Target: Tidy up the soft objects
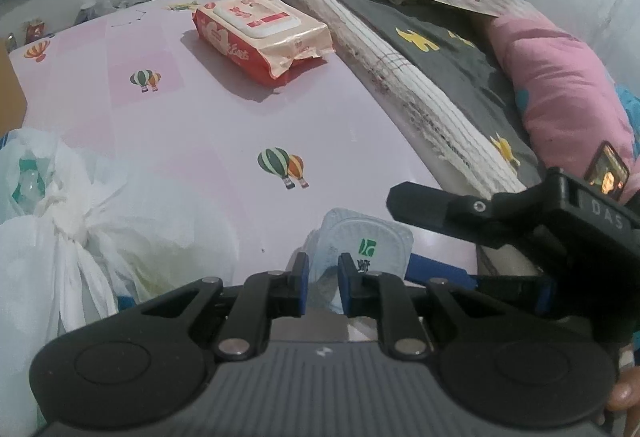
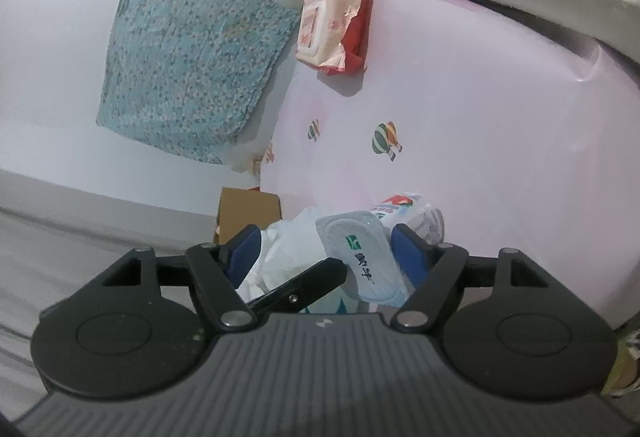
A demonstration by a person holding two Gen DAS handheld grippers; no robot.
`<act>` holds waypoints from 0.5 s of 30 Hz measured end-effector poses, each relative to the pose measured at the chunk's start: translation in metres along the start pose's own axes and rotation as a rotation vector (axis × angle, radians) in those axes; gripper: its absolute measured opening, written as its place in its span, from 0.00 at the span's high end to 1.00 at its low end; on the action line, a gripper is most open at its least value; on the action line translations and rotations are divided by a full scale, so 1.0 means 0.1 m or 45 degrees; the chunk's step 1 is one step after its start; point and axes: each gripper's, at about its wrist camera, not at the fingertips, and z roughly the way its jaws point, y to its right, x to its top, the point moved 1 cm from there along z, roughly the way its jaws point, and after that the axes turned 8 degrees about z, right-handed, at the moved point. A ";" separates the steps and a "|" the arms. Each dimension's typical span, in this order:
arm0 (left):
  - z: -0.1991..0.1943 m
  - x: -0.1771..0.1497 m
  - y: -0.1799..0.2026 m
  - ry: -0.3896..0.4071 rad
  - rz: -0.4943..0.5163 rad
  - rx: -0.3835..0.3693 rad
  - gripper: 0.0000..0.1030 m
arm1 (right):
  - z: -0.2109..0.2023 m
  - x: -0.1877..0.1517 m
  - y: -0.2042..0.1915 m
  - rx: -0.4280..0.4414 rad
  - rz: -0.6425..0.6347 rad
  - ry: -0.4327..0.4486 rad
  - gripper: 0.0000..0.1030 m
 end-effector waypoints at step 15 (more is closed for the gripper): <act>0.12 0.19 -0.11 0.020 -0.075 -0.043 0.74 | 0.12 0.18 0.03 0.024 0.092 0.014 0.27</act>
